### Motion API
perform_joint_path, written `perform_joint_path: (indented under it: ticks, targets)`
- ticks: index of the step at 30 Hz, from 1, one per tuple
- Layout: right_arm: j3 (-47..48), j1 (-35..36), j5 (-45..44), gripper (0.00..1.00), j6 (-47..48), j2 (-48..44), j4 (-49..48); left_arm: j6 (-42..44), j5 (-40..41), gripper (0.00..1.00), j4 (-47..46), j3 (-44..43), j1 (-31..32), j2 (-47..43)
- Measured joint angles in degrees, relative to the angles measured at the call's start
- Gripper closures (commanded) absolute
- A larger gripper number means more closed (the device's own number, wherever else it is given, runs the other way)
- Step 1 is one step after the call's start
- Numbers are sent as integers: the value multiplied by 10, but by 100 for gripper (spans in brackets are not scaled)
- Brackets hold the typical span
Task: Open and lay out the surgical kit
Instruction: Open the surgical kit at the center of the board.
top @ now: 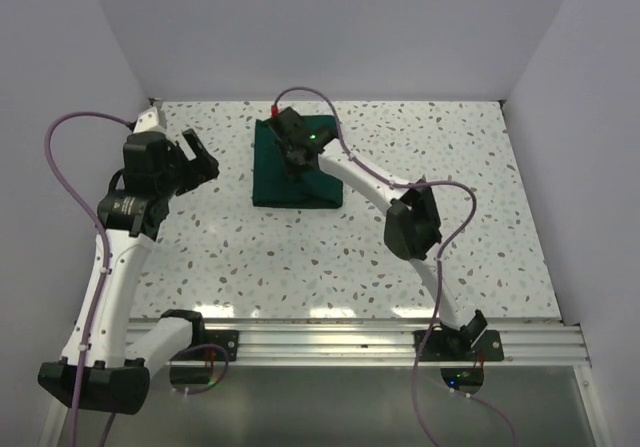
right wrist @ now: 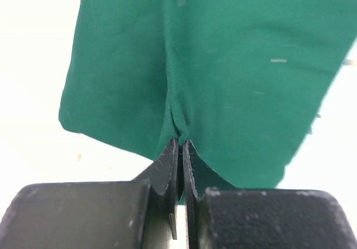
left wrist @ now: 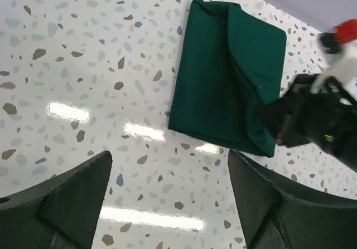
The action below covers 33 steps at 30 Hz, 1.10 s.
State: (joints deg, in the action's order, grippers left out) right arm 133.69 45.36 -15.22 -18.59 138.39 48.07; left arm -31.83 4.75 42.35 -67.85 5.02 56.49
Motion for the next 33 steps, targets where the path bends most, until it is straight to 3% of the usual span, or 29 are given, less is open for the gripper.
perform_joint_path:
  ticks: [5,12,13,14,15,19,25,33]
  targets:
    - [-106,-53,-22,100,-12,-137,-5,46,5,13,-33,-23,18,71]
    - [-313,-148,-104,98,-19,-277,-13,105,52,12,-65,-62,139,236]
    - [-344,-154,-116,51,-19,-284,-14,109,65,12,-68,-70,158,270]
    - [-372,-159,-126,15,-22,-287,-12,113,77,12,-68,-78,177,303]
    - [-395,-163,-134,2,-23,-287,-9,115,88,12,-68,-85,195,333]
    - [-471,-191,-160,2,-33,-287,19,117,121,12,-57,-130,261,442]
    - [-489,-240,-194,2,-40,-317,34,120,177,11,-34,-236,334,570]
    - [-487,-236,-201,2,-39,-392,36,119,228,15,-3,-294,353,657]
